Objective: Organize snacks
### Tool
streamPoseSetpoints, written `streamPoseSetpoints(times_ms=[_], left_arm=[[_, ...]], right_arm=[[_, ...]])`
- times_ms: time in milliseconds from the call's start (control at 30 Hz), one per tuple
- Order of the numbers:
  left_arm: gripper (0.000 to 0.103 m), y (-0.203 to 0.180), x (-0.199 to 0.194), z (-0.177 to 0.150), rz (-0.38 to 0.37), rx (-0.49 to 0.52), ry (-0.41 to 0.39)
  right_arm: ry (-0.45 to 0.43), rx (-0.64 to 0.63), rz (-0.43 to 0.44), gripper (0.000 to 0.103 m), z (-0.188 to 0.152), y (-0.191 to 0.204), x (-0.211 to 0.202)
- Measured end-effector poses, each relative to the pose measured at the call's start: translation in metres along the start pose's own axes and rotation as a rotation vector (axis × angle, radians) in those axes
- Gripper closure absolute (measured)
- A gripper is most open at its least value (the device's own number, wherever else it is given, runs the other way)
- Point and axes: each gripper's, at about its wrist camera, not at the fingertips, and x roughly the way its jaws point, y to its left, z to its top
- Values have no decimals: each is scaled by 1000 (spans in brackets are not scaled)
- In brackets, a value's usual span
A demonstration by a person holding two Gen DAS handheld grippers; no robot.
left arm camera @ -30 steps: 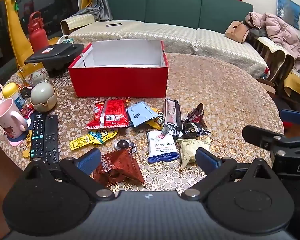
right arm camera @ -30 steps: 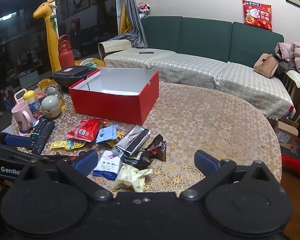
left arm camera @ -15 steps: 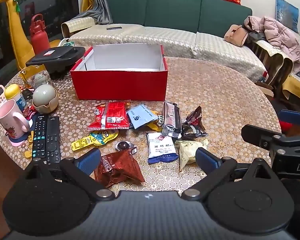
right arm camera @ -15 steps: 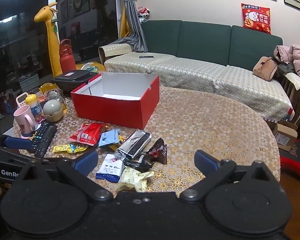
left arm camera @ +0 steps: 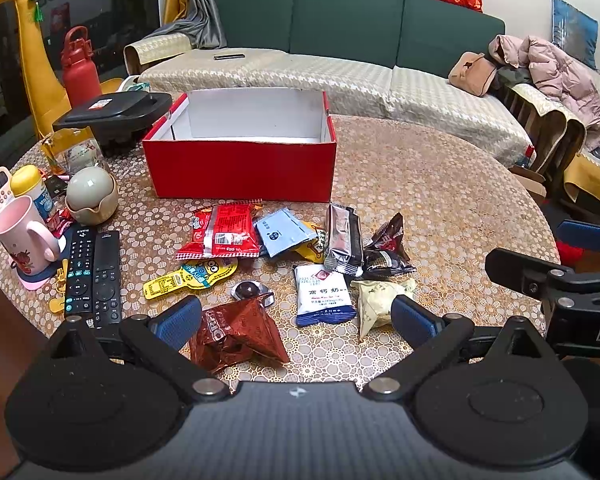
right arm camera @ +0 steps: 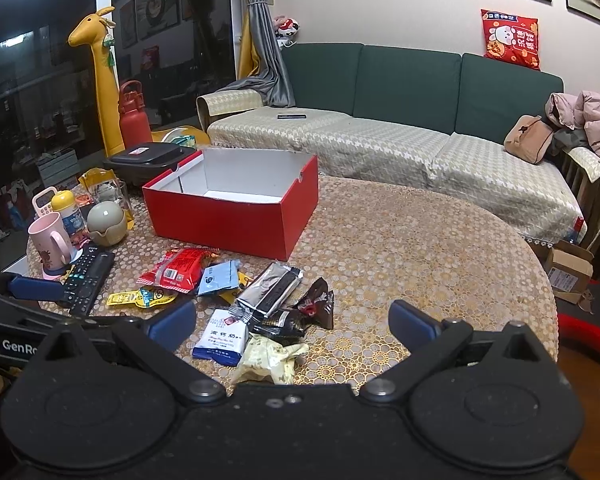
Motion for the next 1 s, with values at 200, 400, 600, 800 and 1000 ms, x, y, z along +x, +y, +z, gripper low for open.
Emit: streamPoseSetpoints(times_ms=[200, 400, 600, 800, 1000], left_arm=[[1, 0, 0, 0, 0, 0, -1], [1, 0, -2, -1, 2, -3, -5], [1, 1, -2, -1, 2, -3, -5], [1, -1, -3, 0, -3, -2, -8], [1, -2, -4, 0, -7, -1, -9]], right_arm=[[0, 0, 1, 0, 0, 1, 0], [0, -1, 3, 0, -1, 0, -1], [0, -3, 4, 0, 0, 1, -1], [0, -2, 4, 0, 0, 1, -1], [0, -2, 4, 0, -1, 1, -1]])
